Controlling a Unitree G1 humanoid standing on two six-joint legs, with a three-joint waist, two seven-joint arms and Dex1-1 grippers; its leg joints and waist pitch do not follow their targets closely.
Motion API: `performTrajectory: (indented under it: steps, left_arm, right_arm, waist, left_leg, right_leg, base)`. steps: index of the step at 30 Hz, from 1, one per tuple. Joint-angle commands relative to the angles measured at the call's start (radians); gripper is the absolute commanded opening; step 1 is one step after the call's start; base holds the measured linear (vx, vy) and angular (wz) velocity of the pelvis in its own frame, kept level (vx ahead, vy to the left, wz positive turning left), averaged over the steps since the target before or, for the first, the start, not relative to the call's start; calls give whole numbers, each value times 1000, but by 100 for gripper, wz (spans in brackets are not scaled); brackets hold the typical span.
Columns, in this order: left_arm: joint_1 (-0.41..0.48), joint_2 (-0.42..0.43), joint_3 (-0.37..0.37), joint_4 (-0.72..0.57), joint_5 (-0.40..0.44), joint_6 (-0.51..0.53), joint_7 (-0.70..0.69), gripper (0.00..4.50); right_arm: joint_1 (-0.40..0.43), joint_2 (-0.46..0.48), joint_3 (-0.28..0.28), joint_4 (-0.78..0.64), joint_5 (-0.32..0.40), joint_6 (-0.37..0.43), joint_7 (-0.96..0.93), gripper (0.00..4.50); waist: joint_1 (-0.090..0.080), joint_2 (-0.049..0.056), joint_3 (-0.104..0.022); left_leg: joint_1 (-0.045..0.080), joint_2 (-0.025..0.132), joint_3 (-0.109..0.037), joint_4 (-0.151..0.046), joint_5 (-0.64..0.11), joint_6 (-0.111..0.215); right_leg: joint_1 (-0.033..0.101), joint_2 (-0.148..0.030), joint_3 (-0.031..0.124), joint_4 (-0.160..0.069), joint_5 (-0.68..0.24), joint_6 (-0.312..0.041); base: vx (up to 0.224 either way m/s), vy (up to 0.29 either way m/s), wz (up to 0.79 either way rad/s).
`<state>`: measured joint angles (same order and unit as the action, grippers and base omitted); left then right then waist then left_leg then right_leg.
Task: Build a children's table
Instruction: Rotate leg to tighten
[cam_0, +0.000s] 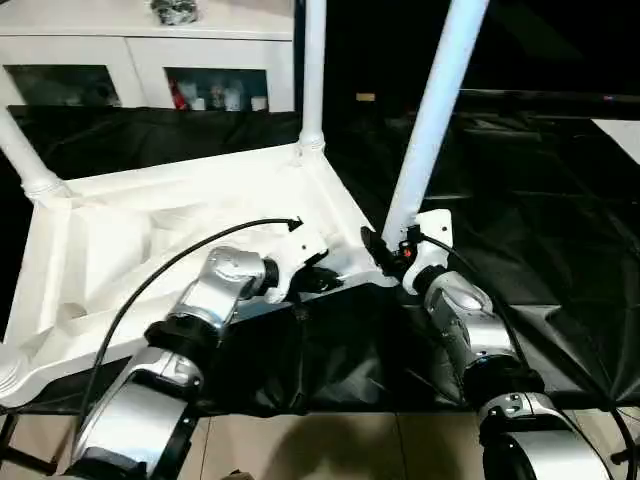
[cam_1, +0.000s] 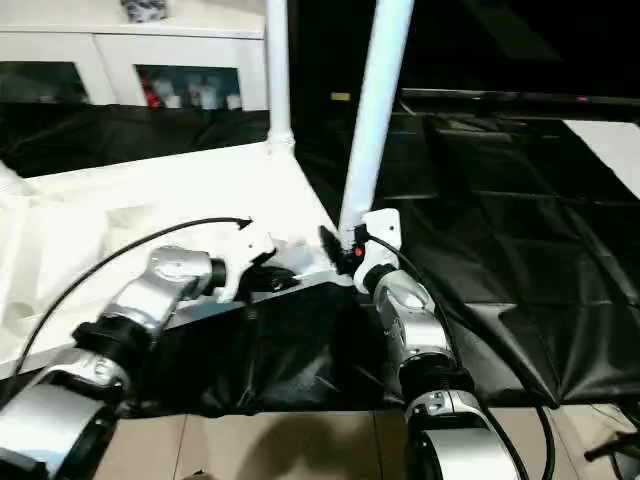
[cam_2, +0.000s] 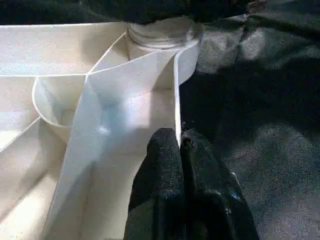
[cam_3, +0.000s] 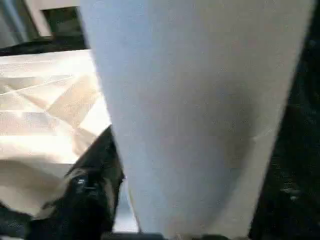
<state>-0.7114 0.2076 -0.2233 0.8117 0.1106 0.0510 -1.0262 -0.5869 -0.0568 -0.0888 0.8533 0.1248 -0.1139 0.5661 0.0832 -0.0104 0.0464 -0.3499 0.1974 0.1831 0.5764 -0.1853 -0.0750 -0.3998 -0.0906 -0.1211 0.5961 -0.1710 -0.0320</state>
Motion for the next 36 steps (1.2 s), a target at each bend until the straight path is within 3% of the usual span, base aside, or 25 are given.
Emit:
performTrajectory:
  steps: [1, 5, 10, 15, 16, 17, 18, 21, 23, 30, 34, 36]
  left_arm:
    - [7, 6, -23, -59, -43, -39, -98, 0]
    - [13, 37, -23, -70, -55, -44, -157, 0]
    - [15, 81, -26, -69, -63, -54, -234, 0]
    - [17, 103, -32, -76, -70, -54, -282, 0]
    - [21, 116, -39, -84, -75, -52, -312, 0]
    - [24, 126, -44, -89, -77, -50, -332, 0]
    - [26, 133, -47, -92, -79, -49, -350, 0]
    - [31, 143, -50, -97, -79, -49, -369, 0]
    - [40, 158, -54, -106, -81, -44, -400, 0]
    - [55, 186, -67, -130, -91, -26, -471, 0]
    - [49, 184, -63, -122, -85, -22, -453, 0]
    - [32, 166, -50, -96, -70, -17, -377, 0]
  right_arm:
    - [-1, -10, 95, 50, -25, 20, 160, 339]
    - [8, -50, 122, 22, -11, 36, 307, 350]
    - [25, -105, 170, -31, 6, 62, 523, 350]
    - [28, -124, 193, -54, 28, 100, 635, 311]
    - [33, -135, 209, -69, 36, 121, 695, 283]
    - [37, -143, 222, -80, 40, 136, 735, 283]
    - [40, -150, 233, -90, 43, 150, 769, 283]
    - [48, -157, 249, -109, 46, 162, 805, 249]
    - [59, -165, 272, -130, 41, 172, 845, 240]
    - [75, -178, 310, -170, 37, 194, 913, 220]
    - [80, -176, 308, -179, 40, 196, 905, 217]
    - [80, -158, 277, -169, 43, 190, 828, 216]
  waist:
    - [8, -2, -63]
    - [13, 0, -63]
    - [22, 3, -62]
    - [31, 1, -61]
    - [33, 1, -62]
    - [33, -4, -62]
    - [35, -2, -62]
    - [39, -2, -62]
    - [40, -6, -61]
    - [42, -5, -60]
    - [43, -7, -59]
    - [43, -10, -59]
  left_leg:
    - [-2, 39, -14, -63, -184, 67]
    - [-4, 43, -10, -61, -161, 85]
    - [0, 47, -10, -61, -184, 81]
    - [0, 48, -10, -63, -190, 75]
    - [2, 49, -11, -63, -192, 72]
    - [1, 48, -10, -62, -190, 74]
    - [1, 48, -11, -62, -189, 75]
    - [1, 50, -11, -63, -182, 73]
    - [1, 49, -11, -64, -183, 68]
    - [3, 49, -12, -66, -190, 58]
    - [2, 48, -11, -66, -190, 56]
    - [2, 48, -11, -66, -186, 53]
  right_leg:
    - [58, -79, 64, -75, -259, -186]
    - [58, -73, 63, -65, -202, -205]
    - [57, -76, 63, -66, -216, -213]
    - [55, -77, 64, -69, -256, -200]
    - [56, -78, 64, -69, -258, -201]
    - [56, -77, 64, -69, -257, -201]
    - [56, -77, 64, -68, -257, -202]
    - [54, -78, 64, -67, -257, -199]
    - [53, -78, 64, -69, -271, -193]
    - [52, -79, 65, -72, -307, -176]
    - [51, -79, 65, -73, -314, -172]
    - [51, -79, 65, -73, -318, -167]
  base:
    - [0, 0, 0]
    - [0, 0, 0]
    - [0, 0, 0]
    - [0, 0, 0]
    - [0, 0, 0]
    - [0, 0, 0]
    - [0, 0, 0]
    - [0, 0, 0]
    - [0, 0, 0]
    - [0, 0, 0]
    - [0, 0, 0]
    - [0, 0, 0]
